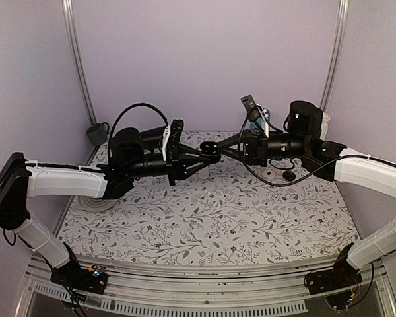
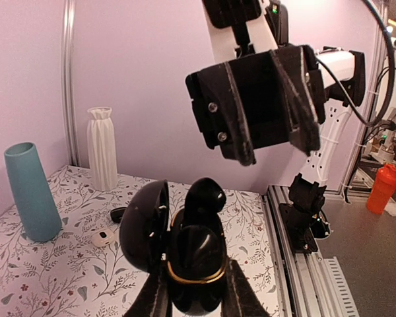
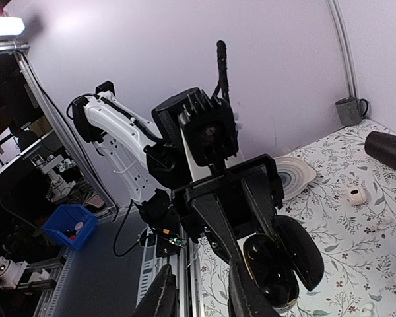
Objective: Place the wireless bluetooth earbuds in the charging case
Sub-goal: Adjust the right earbud in the right side groove of the charging case.
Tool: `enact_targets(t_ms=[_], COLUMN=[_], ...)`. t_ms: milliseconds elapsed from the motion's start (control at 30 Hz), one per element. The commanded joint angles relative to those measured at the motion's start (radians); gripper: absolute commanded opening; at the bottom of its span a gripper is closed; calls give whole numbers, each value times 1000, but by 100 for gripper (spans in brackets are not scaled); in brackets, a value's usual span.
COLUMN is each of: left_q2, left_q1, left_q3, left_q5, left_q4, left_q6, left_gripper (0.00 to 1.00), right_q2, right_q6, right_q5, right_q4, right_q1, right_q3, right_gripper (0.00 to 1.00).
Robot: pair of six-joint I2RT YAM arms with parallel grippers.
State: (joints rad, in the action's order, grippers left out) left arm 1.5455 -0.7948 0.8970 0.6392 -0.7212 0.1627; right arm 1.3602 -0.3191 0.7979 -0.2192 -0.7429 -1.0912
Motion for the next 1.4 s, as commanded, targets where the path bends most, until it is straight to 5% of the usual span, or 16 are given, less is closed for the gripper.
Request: enact_targets(t_ms=[0,233,1367], left_q2=[-21,-21,-13], left_q1=[-12,-12,-15], left_q3=[10,13,18], left_q5=[5,9,54], left_q4=[-29,-27,-26], left_q6=[-11,-9,-8], left_gripper=[0,0,0], right_q2=[-46,-56,29], right_q6=[63,79,59], right_q5=[-46,-45,-75], right_q4=[84,103,102], right_q1=[19,23,25], right_q3=[38,56,-35], right_gripper=[23,14,13])
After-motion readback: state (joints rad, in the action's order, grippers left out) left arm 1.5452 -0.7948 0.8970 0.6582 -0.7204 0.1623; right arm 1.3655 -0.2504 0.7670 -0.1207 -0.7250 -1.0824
